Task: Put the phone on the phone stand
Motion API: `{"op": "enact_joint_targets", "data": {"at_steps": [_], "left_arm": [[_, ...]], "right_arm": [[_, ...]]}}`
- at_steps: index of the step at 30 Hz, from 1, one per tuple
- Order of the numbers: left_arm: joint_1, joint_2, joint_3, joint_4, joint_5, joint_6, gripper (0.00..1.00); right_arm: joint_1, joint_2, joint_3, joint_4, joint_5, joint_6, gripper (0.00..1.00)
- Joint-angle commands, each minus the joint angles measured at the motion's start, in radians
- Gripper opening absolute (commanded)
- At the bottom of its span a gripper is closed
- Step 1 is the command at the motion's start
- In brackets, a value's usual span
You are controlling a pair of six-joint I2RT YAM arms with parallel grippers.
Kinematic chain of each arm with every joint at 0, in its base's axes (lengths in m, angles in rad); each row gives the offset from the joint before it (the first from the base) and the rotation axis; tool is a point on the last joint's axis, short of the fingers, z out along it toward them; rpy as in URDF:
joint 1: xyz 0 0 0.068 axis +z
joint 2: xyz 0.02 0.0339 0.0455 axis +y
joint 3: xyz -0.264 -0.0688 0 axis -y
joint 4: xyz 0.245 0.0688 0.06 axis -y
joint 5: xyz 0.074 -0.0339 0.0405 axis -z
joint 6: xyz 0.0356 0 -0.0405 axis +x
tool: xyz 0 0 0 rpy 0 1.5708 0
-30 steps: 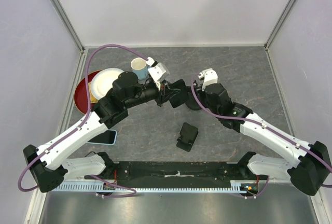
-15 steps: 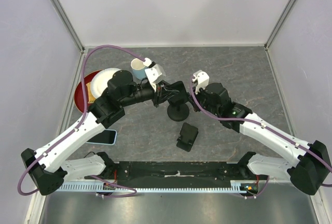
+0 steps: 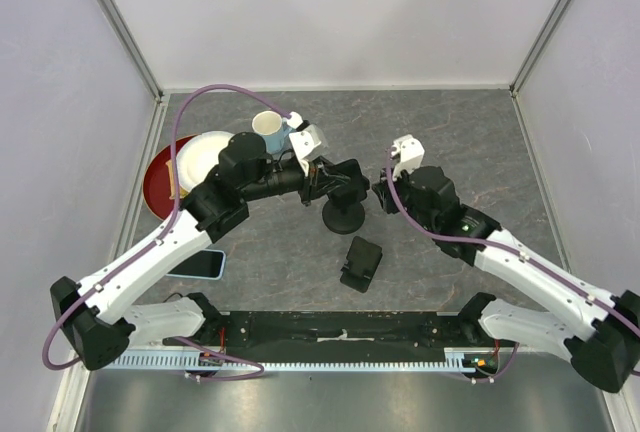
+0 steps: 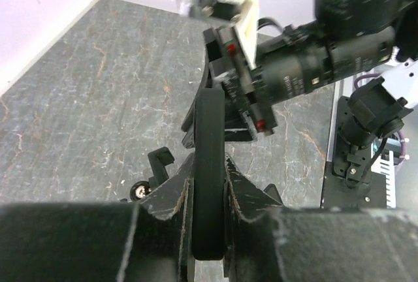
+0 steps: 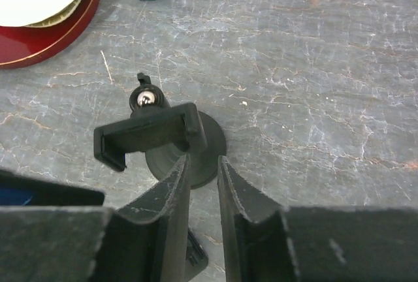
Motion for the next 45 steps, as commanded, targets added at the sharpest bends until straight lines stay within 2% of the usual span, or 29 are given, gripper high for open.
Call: {"op": "enact_joint_targets", "data": {"at_steps": [1, 4, 12, 15, 18, 27, 38, 45], "left_arm": [[0.032, 0.008, 0.005, 0.153, 0.079, -0.013, 0.02], [0.058, -0.003, -0.007, 0.181, 0.096, -0.041, 0.02], [0.066, -0.013, -0.018, 0.184, 0.076, -0.039, 0.02], [0.064, -0.016, -0.018, 0.186, 0.079, -0.044, 0.02], [0.064, -0.012, -0.017, 0.189, 0.091, -0.052, 0.02], [0.064, -0.007, -0.014, 0.190, 0.105, -0.050, 0.02], [0.064, 0.000, -0.012, 0.196, 0.123, -0.081, 0.02], [0.066, 0.013, -0.014, 0.195, 0.126, -0.076, 0.02]], "right_arm": [[0.000, -0.080, -0.054, 0.019, 0.012, 0.005, 0.33], [0.000, -0.077, -0.068, 0.041, 0.007, -0.021, 0.34], [-0.012, -0.068, -0.187, 0.338, -0.023, -0.089, 0.32], [-0.060, -0.054, -0.220, 0.416, -0.103, -0.089, 0.31], [-0.086, -0.046, -0.247, 0.482, -0.164, -0.098, 0.34], [-0.121, -0.031, -0.272, 0.565, -0.321, -0.105, 0.38], [-0.123, 0.012, -0.261, 0.572, -0.324, -0.118, 0.40], [-0.123, 0.027, -0.257, 0.581, -0.342, -0.130, 0.28]]}}
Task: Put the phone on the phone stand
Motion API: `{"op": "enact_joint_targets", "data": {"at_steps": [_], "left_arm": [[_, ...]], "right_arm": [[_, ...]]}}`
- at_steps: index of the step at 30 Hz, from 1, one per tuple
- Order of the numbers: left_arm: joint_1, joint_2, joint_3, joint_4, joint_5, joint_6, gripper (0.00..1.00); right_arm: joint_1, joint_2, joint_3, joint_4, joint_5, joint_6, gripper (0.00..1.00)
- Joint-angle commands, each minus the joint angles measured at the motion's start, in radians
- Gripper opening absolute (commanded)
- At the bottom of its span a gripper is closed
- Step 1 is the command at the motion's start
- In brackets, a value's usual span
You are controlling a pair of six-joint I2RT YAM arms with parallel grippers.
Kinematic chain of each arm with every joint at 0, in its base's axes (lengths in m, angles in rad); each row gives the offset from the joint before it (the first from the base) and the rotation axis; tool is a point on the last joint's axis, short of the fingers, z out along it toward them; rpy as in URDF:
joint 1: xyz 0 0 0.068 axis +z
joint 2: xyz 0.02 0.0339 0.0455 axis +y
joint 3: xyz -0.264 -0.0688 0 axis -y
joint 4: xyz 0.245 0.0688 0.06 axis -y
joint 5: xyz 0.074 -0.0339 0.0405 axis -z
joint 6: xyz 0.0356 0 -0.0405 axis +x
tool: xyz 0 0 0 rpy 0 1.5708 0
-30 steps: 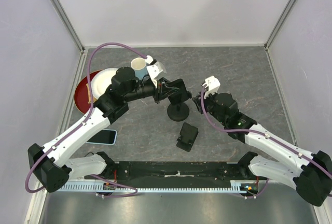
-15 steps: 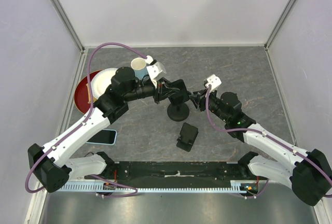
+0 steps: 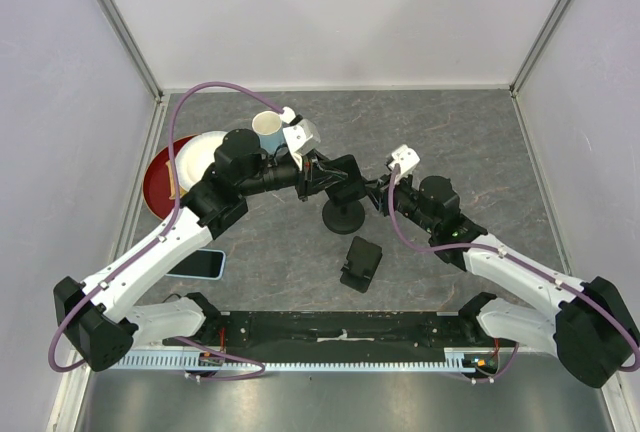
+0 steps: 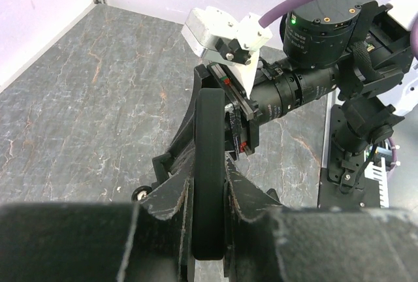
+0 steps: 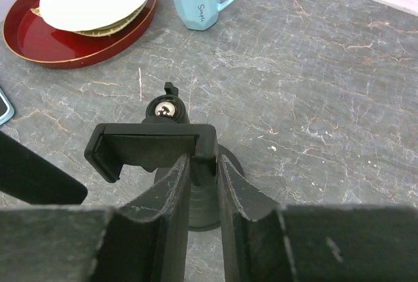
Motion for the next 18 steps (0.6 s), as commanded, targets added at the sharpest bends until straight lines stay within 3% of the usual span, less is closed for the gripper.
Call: {"op": "enact_joint_targets", "data": {"at_steps": [1, 10, 15, 18], "left_arm": [[0.001, -0.010, 0.019, 0.116, 0.028, -0.025, 0.02], [0.003, 0.001, 0.001, 0.129, 0.073, 0.018, 0.02], [0.037, 0.071, 0.025, 0.126, 0.369, 0.082, 0.02], [0.038, 0.102, 0.009, 0.175, 0.522, 0.197, 0.02]], "right_arm": [[-0.004, -0.004, 0.002, 0.075, -0.030, -0.019, 0.26], [-0.004, -0.019, -0.022, 0.128, -0.056, -0.007, 0.00], [-0.003, -0.025, -0.025, 0.138, -0.082, 0.004, 0.00], [-0.007, -0.008, -0.027, 0.147, -0.102, 0.013, 0.00]]}}
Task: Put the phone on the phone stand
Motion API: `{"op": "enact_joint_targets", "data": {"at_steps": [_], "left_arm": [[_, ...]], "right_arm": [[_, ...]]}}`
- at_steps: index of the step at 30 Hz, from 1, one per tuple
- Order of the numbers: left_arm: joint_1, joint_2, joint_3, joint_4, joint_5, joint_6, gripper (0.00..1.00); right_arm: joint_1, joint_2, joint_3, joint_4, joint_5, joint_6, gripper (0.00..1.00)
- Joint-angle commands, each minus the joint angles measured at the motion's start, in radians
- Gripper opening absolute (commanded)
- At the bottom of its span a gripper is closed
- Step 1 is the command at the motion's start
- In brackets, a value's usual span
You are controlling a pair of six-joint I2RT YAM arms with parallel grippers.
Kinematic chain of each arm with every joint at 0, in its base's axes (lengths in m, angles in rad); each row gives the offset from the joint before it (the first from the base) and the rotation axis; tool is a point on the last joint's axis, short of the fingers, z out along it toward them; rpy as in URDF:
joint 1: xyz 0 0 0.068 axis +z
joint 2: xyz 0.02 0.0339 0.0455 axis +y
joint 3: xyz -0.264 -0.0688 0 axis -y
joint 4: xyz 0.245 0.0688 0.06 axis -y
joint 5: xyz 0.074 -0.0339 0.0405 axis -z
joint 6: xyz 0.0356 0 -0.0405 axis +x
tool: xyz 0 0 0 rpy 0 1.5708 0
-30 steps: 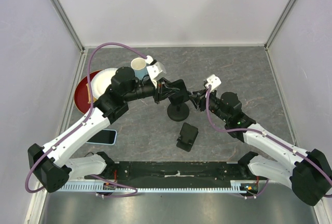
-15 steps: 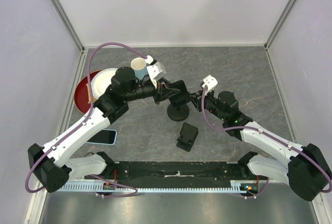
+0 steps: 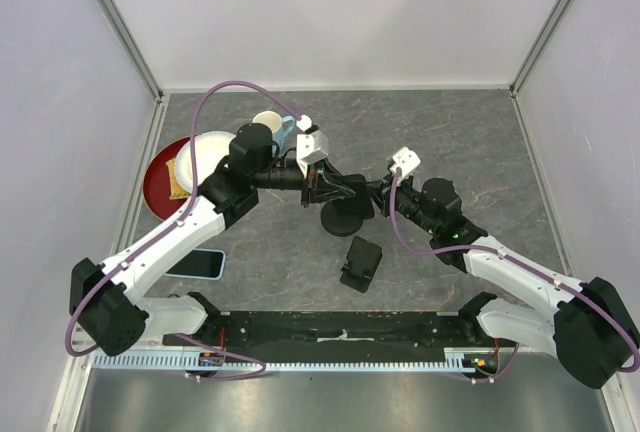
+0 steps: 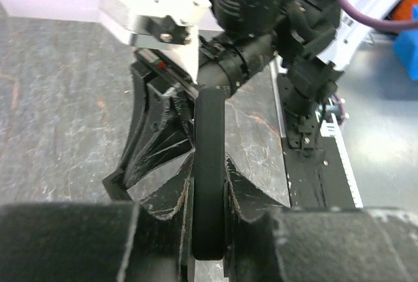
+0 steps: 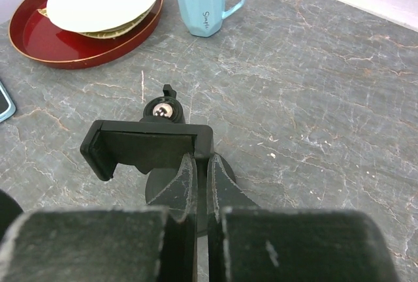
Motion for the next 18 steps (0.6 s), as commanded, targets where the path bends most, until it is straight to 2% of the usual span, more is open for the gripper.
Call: {"op": "enact_joint_targets", "data": {"at_steps": [1, 6, 10, 18], "left_arm": [[0.006, 0.030, 0.015, 0.133, 0.240, 0.164, 0.02], [0.004, 0.103, 0.067, 0.092, 0.299, 0.275, 0.02], [0.003, 0.149, 0.087, 0.069, 0.288, 0.361, 0.02], [0.003, 0.276, 0.191, 0.058, 0.348, 0.404, 0.02]], "right_arm": [[-0.006, -0.005, 0.000, 0.096, -0.080, 0.043, 0.00], [-0.045, -0.003, -0.010, 0.128, -0.135, 0.076, 0.00], [-0.080, -0.008, -0.021, 0.148, -0.162, 0.104, 0.00], [-0.091, -0.006, -0.012, 0.139, -0.218, 0.099, 0.00]]}}
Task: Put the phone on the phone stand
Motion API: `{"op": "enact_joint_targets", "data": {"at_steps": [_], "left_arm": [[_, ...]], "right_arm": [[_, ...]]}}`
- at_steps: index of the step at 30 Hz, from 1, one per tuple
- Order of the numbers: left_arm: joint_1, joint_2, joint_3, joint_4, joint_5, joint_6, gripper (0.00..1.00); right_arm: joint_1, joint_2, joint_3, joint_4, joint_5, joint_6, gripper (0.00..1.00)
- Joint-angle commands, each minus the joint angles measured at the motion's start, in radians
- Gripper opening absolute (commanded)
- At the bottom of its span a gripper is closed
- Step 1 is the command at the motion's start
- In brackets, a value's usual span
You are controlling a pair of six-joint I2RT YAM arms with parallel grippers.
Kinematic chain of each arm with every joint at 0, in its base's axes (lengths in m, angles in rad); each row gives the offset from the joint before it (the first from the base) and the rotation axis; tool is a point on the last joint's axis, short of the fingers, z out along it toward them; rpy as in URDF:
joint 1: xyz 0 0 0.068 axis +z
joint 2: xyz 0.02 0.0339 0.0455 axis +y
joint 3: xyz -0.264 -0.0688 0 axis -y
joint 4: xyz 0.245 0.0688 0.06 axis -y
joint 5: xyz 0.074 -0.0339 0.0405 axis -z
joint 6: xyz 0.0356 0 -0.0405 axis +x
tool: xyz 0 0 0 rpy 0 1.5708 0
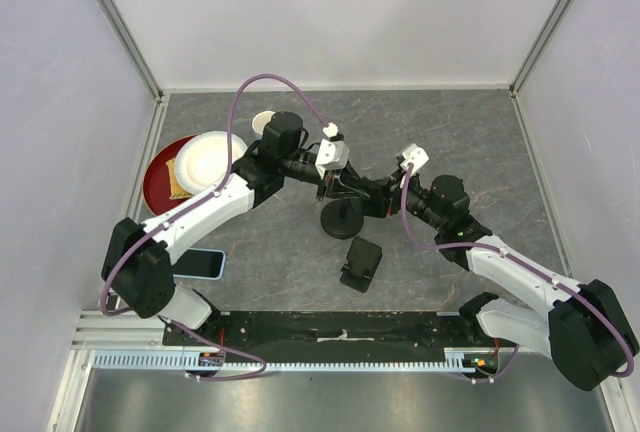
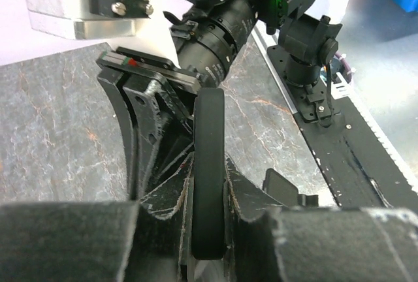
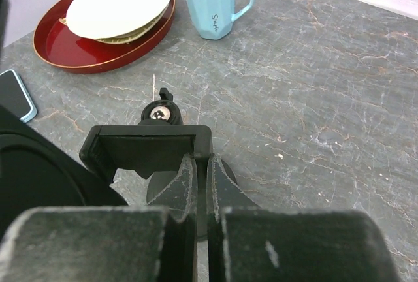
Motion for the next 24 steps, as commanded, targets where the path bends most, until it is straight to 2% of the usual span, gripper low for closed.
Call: {"op": "enact_joint_targets", "data": {"at_steps": [1, 5, 7, 11, 18, 24], "left_arm": [[0.000, 0.040, 0.109, 0.044, 0.088, 0.087, 0.02], [0.001, 0.080, 0.171, -0.012, 0.090, 0.127, 0.02], [0.003, 0.107, 0.209, -0.092, 0.079, 0.172, 0.02], [0.001, 0.136, 0.244, -0.127, 0.096, 0.182, 0.02], [0.021, 0.210, 0.353, -0.314, 0.127, 0.291, 0.02], [0.032, 0.227, 0.352, -0.322, 0.124, 0.319, 0.02]], "right_arm": [[-0.001, -0.009, 0.014, 0.087, -0.081, 0.041, 0.00], [0.000, -0.011, 0.020, 0.079, -0.084, 0.036, 0.00], [-0.001, -0.009, 0.021, 0.077, -0.087, 0.033, 0.00], [0.000, 0.014, 0.035, 0.070, -0.116, 0.030, 0.00], [-0.001, 0.015, 0.035, 0.077, -0.165, 0.024, 0.00], [0.000, 0.028, 0.041, 0.077, -0.183, 0.019, 0.00]]}}
